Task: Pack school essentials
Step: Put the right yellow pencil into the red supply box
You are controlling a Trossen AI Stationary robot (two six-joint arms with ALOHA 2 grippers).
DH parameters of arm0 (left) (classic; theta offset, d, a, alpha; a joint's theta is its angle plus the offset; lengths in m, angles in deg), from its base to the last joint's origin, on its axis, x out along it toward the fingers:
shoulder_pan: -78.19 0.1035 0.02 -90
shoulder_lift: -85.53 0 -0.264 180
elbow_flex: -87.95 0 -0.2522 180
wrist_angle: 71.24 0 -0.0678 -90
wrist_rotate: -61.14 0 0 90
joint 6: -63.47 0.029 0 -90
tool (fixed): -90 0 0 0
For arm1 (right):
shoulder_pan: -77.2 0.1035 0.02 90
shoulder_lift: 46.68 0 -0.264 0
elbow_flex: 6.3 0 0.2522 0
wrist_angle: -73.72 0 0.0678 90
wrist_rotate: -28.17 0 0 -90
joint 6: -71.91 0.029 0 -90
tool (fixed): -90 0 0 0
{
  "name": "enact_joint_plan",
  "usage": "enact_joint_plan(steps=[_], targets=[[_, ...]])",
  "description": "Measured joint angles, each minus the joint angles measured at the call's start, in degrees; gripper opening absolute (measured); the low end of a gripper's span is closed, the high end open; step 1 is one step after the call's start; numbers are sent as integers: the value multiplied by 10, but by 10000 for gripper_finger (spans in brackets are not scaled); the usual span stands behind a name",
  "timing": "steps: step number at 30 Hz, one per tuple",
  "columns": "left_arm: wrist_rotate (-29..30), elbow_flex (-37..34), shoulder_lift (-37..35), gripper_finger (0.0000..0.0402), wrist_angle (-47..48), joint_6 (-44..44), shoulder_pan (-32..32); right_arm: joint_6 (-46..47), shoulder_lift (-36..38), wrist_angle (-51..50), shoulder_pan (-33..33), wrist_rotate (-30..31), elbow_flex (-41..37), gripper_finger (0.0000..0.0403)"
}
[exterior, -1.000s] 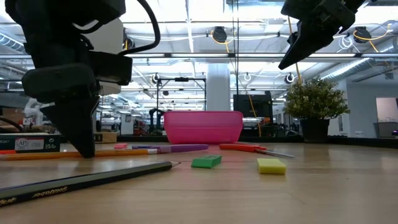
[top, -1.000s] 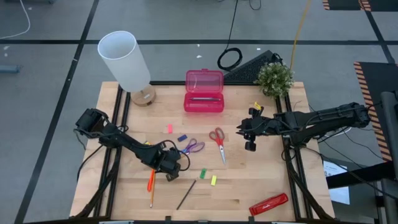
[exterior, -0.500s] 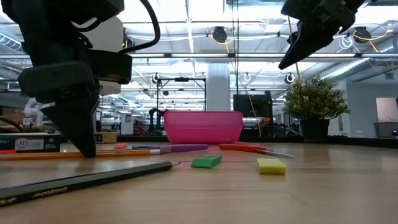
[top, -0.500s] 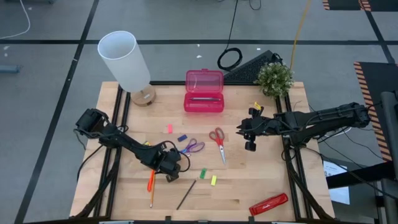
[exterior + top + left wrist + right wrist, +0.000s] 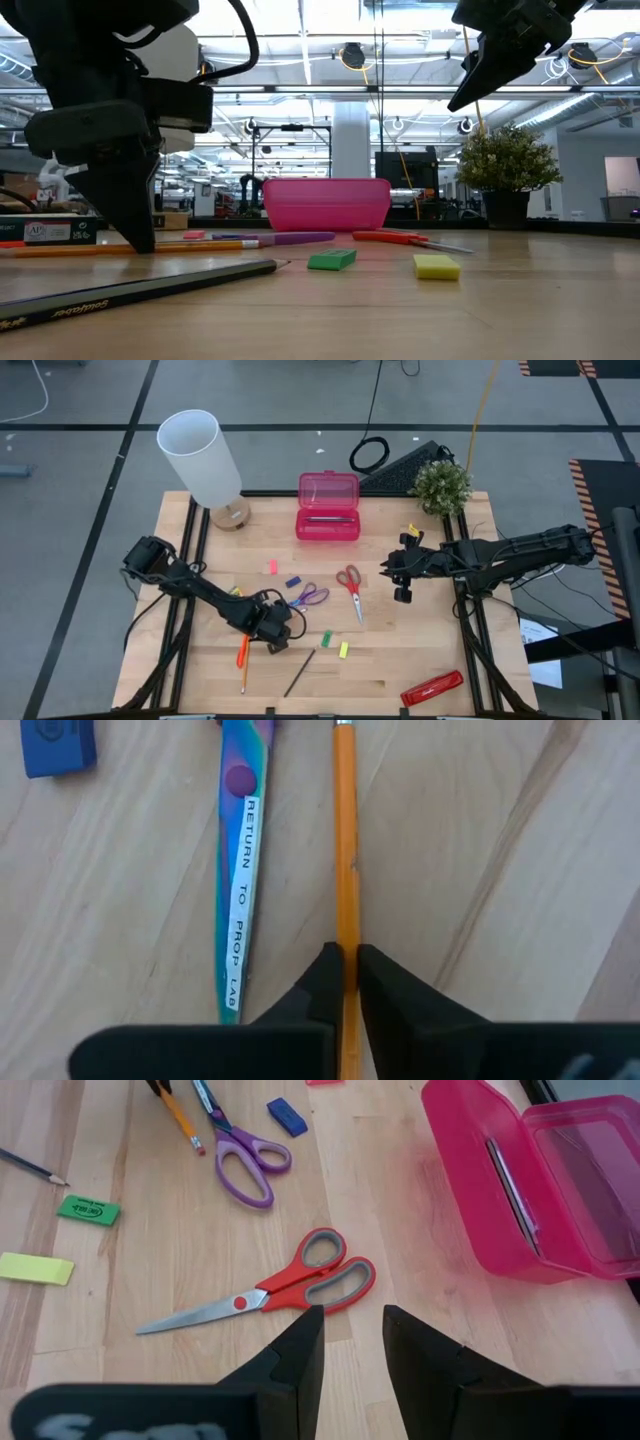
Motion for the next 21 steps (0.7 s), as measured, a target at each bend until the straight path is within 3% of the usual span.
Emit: enact_joint_plan(steps=[21], targets=[[-4, 82, -11, 26, -7, 127, 14, 0, 0, 0, 0, 0, 0, 100]])
